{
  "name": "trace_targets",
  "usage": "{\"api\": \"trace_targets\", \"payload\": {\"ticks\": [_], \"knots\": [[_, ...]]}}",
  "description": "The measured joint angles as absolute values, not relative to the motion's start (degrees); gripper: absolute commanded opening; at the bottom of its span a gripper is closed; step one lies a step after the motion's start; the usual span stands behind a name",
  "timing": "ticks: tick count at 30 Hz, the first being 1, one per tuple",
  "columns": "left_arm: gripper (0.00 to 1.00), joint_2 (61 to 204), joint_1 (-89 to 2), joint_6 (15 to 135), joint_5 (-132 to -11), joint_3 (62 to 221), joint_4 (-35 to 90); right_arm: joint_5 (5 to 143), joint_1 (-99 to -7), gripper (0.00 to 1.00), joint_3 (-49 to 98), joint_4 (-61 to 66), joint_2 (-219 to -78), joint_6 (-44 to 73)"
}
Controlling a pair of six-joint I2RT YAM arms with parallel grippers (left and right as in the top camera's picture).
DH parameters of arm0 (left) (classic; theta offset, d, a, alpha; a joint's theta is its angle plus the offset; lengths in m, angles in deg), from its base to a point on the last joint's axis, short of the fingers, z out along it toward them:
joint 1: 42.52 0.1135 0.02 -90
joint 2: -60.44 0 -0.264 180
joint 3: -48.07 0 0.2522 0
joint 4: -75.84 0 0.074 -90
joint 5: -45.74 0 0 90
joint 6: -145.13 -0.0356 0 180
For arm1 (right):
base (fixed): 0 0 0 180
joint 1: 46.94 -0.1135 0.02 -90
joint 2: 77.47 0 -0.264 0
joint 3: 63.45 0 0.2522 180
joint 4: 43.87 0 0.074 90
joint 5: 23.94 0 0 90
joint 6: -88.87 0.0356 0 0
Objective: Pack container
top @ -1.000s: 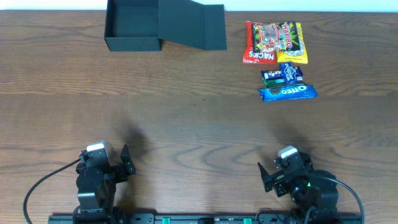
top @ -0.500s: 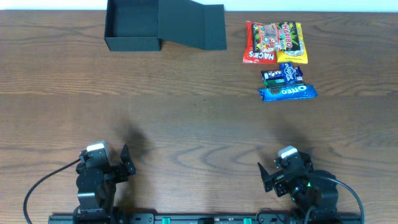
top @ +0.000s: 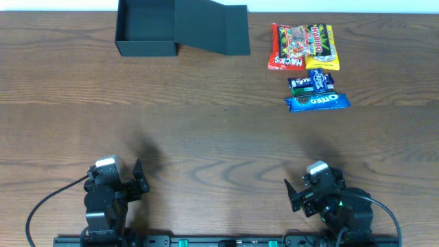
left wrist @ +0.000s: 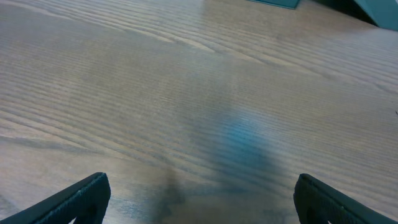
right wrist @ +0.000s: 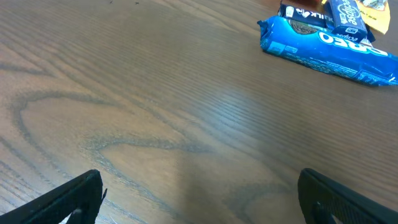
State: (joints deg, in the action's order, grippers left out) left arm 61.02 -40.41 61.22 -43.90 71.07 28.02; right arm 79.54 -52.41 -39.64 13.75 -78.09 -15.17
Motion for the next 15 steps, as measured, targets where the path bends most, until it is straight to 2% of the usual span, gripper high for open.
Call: {"api": "trace_targets", "payload": {"ticks": [7,15], "knots": [[0.95,61.0,-40.4,63.7,-45.0,71.1,28.0,79.6,-52.4,0.99,-39.6,13.8,-78.1,-15.2],[0.95,61.0,-40.4,83.5,-53.4,71.1,28.4,79.5,-52.4,0.99,-39.6,13.8,-78.1,-15.2]]}}
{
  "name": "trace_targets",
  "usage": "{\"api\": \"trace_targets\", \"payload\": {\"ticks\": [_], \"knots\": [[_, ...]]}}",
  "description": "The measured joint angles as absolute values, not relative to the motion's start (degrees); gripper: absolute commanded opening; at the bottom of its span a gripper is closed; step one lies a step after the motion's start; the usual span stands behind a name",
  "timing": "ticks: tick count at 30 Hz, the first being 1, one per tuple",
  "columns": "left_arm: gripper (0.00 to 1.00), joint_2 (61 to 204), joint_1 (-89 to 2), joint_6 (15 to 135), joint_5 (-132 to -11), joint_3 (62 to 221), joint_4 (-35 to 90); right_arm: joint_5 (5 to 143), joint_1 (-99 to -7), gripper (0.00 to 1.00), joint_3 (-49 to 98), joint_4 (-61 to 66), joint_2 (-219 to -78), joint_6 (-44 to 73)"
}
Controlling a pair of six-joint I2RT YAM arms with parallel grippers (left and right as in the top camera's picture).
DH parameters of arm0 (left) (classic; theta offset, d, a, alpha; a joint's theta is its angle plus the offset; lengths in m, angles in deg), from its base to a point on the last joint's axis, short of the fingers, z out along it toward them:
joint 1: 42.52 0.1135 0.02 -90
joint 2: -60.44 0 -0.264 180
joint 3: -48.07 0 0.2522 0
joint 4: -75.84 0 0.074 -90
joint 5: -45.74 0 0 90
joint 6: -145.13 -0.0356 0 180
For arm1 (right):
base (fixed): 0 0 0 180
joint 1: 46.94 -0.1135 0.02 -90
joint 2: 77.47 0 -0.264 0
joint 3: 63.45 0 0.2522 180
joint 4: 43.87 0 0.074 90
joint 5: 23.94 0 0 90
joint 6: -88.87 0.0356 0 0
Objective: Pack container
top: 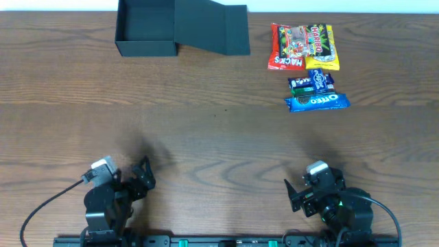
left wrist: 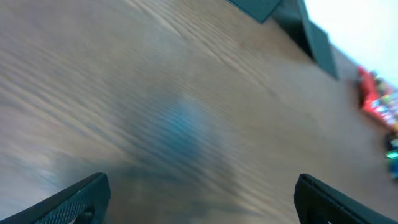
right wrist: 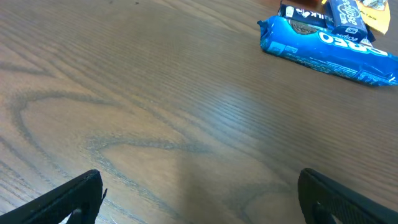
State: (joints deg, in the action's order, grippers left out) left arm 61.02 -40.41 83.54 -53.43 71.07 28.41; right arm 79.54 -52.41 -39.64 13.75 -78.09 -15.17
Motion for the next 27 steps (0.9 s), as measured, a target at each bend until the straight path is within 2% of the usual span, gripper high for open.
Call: {"api": "trace_targets", "payload": {"ticks": [5,13,17,27], "knots": [[0.96,61.0,-40.4,87.3,-57.9,71.1,32.7,79.6,-52.4,0.99,-39.6,13.8,-78.1,-15.2],[0.96,67.1,-40.4,84.1,-64.4,71.7,50.8,79.6,-52.4,0.99,-39.6,13.8,-78.1,-15.2],[0.96,81.3,-40.4,79.8,-65.3,79.4,51.5,79.6,-52.4,0.99,-39.7,13.8,-78.1,-15.2],[0.96,122.0,-40.4,65.7,-66.0,110.7,51.1,79.6,-52.4,0.99,-39.7,13.7,-78.1,-15.2]]}}
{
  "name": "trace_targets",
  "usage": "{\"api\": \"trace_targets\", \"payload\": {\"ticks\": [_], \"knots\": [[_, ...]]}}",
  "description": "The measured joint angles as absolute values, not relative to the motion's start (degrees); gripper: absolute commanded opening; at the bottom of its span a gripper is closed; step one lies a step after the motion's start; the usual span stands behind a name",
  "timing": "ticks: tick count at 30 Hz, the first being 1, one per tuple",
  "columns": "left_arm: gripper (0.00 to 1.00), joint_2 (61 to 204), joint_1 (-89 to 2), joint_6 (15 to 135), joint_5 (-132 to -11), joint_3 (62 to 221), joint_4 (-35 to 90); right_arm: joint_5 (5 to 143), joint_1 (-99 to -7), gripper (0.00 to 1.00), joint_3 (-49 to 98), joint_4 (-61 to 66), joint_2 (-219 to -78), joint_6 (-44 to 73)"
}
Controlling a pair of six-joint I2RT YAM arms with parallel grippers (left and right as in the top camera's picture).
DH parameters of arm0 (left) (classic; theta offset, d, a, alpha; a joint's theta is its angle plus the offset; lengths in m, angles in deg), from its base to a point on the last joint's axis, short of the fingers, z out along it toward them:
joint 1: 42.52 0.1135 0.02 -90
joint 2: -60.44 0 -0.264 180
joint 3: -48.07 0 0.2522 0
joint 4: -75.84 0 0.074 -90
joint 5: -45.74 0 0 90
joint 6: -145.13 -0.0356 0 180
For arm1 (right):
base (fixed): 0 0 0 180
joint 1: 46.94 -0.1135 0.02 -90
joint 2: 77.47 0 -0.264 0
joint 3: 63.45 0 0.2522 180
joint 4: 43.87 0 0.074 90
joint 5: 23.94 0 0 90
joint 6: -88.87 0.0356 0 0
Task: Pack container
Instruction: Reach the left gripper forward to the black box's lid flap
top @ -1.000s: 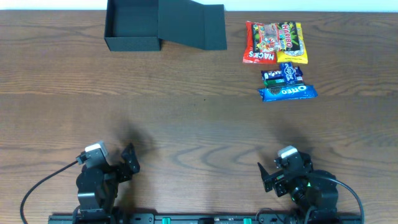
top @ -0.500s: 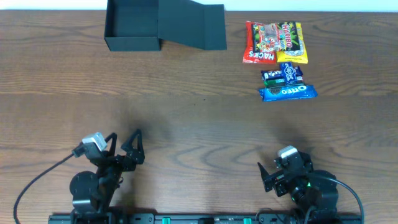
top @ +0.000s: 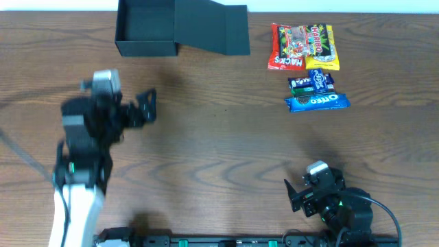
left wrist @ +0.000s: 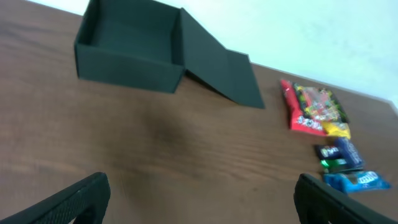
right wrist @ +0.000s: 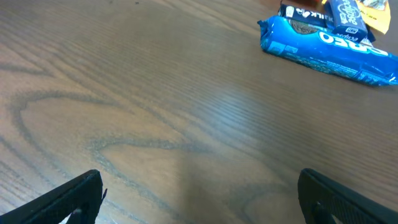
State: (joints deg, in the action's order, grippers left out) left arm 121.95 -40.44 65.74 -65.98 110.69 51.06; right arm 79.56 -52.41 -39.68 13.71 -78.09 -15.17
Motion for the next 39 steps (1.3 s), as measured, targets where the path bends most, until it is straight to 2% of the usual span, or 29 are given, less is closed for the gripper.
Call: {"api": "trace_targets", "payload": {"ticks": [5,14,20,30,39], "knots": [[0.96,140.5,-42.1,59.5,-62.9,128.2,47.2,79.5,-52.4,0.99,-39.7,13.7,-78.1,-15.2],[0.95,177.5,-45.6,49.9,-51.0,171.0,34.5,79.6,-52.4,0.99,-39.7,13.7,-78.1,-15.2],[0.95,194.7,-45.4,47.5,-47.2,189.8,31.3,79.6,-52.4,0.99,-39.7,13.7,-78.1,-15.2],[0.96,206.4,-43.1,48.5,-47.4,193.7,27.5,79.6,-52.4,0.99,-39.7,13.7,-78.1,-15.2],[0.95,206.4,-42.3,48.5,-48.7,195.2,10.9,79.6,-52.4,0.99,-39.7,13.7,-78.1,-15.2]]}}
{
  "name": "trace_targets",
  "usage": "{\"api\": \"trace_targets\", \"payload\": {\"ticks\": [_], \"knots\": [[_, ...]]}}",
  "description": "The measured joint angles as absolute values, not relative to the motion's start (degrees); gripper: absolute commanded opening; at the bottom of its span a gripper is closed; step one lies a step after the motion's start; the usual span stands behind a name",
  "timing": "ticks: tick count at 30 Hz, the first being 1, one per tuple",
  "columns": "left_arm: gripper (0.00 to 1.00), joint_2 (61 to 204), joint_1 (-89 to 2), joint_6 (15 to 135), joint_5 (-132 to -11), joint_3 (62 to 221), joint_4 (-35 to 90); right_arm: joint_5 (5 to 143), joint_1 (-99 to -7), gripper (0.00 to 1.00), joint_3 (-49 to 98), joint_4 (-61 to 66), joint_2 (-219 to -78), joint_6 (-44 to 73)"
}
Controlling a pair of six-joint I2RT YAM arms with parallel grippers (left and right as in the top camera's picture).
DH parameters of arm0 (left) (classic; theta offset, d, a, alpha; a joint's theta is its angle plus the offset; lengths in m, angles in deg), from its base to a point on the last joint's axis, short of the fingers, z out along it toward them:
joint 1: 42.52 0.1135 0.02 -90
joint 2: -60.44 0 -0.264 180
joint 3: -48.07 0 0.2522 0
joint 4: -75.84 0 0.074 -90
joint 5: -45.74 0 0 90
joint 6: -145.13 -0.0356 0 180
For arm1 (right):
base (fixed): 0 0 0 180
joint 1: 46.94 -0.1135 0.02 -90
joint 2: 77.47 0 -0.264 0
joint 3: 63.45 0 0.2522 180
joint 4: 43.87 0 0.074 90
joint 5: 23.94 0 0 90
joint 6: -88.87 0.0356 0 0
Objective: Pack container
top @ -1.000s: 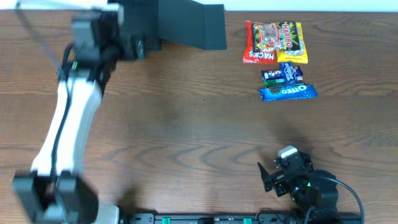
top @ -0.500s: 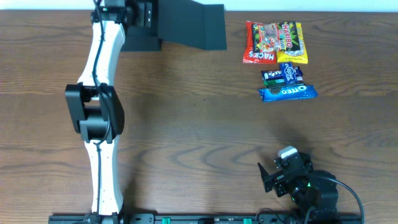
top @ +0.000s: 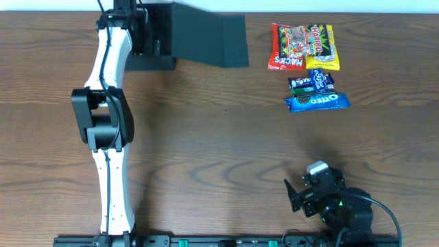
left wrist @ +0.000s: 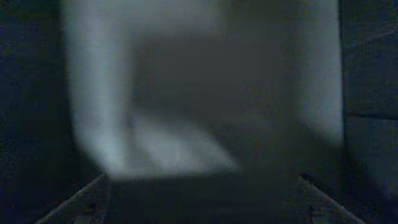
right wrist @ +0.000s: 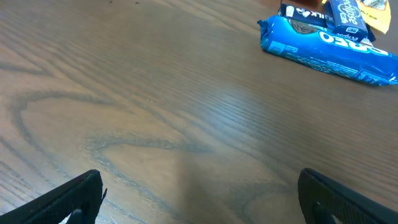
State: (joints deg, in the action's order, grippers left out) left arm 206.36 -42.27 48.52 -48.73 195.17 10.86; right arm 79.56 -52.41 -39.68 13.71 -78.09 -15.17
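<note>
The open black box [top: 152,63] stands at the table's far left, its lid [top: 209,41] folded out to the right. My left arm reaches up the table and its gripper [top: 142,31] hangs over the box, open. The left wrist view is dark and blurred, with the left gripper [left wrist: 199,202] facing the box's inside [left wrist: 186,112]. At the far right lie a red candy bag [top: 287,46], a yellow candy bag [top: 322,46], small blue bars [top: 312,82] and a blue Oreo pack [top: 317,101]. My right gripper [top: 296,195] rests open at the near edge, empty.
Bare wooden table [top: 226,144] lies between the box, the snacks and the right arm. In the right wrist view the Oreo pack [right wrist: 323,50] sits far ahead of the right gripper [right wrist: 199,199], with the small bars [right wrist: 323,12] behind it.
My left arm has gone from mid-table on the left to the far edge, and its open gripper now hangs over the black box. The right arm and the snacks are unchanged.
Both grippers rested open at the near edge. The left one then tilted up at its rest place, later stood raised over the left middle of the table looking at the box and snacks, and now is over the box. The right arm never moved.
</note>
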Motion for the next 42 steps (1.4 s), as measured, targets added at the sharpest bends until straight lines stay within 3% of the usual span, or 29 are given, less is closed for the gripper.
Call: {"api": "trace_targets", "payload": {"ticks": [14,20,29,35,42], "knots": [[0.96,206.4,-47.8,47.5,-48.7,195.2,-13.8,79.6,-52.4,0.99,-39.7,13.7,-78.1,-15.2],[0.95,206.4,-50.5,48.0,-48.8,195.2,-18.5,79.6,-52.4,0.99,-39.7,13.7,-78.1,-15.2],[0.95,197.2,-50.6,47.9,-42.9,194.9,-6.8,79.6,-52.4,0.99,-39.7,13.7,-78.1,-15.2],[0.95,186.0,-48.5,32.8,-40.6,196.0,9.1,79.6,-52.4,0.99,-39.7,13.7,-78.1,-15.2],[0.96,192.9,-42.1,18.3,-45.6,196.2,13.1,79.6,-52.4,0.99,-39.7,13.7,-78.1,-15.2]]}}
